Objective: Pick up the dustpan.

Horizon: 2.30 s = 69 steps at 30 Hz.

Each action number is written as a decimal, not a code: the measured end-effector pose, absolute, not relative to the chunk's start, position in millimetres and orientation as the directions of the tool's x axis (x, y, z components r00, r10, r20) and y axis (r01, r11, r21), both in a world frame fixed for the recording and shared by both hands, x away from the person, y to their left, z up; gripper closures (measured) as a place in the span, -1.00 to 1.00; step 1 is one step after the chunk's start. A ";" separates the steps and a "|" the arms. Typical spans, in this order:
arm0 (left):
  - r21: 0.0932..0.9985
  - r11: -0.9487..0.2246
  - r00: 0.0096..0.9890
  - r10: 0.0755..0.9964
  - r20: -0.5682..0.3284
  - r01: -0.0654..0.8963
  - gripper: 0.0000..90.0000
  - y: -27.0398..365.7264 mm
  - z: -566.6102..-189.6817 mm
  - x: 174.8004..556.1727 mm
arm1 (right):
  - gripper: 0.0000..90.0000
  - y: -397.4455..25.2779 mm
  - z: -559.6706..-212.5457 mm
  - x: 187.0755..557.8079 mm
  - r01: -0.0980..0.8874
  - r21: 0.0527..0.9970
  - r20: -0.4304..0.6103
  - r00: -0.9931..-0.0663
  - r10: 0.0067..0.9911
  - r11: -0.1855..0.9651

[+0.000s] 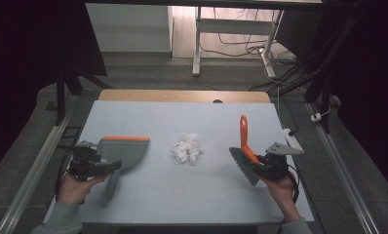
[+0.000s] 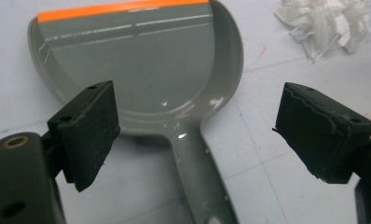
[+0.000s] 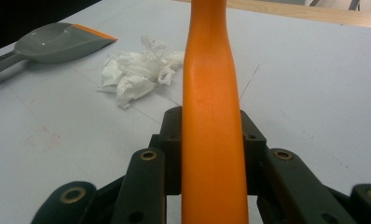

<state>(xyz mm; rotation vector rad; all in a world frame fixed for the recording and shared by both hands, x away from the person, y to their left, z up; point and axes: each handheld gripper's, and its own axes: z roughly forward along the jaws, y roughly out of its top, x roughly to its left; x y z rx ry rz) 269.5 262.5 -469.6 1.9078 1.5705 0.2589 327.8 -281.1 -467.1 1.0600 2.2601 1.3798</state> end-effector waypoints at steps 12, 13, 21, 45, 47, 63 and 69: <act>0.494 -0.072 0.214 0.947 -0.238 0.866 -0.75 254.4 -496.4 268.5 | 0.56 -280.0 -467.6 327.4 0.441 0.854 0.127 -0.691 0.712 0.275; 0.491 -0.067 0.209 0.948 -0.241 0.869 -0.75 254.0 -497.7 268.9 | 0.56 -280.0 -468.0 327.6 0.441 0.855 0.128 -0.689 0.713 0.273; 0.470 -0.064 0.201 0.947 -0.249 0.880 -0.76 253.0 -506.2 270.7 | 0.55 -278.6 -468.7 327.4 0.443 0.852 0.124 -0.690 0.713 0.279; 0.452 -0.012 0.152 0.950 -0.274 0.892 -0.55 251.3 -526.2 278.2 | 0.55 -276.1 -470.3 327.6 0.441 0.848 0.114 -0.693 0.712 0.294; 0.452 -0.012 0.151 0.950 -0.272 0.892 -0.49 250.8 -526.9 278.6 | 0.55 -275.9 -470.3 327.5 0.441 0.848 0.113 -0.692 0.713 0.294; 0.464 0.014 0.153 0.934 -0.322 0.886 0.08 251.3 -527.1 280.6 | 0.55 -275.2 -471.1 327.4 0.441 0.846 0.105 -0.691 0.715 0.301; 0.461 0.036 0.146 0.924 -0.352 0.886 0.25 252.7 -528.0 281.0 | 0.55 -275.6 -470.8 327.3 0.439 0.847 0.103 -0.690 0.717 0.300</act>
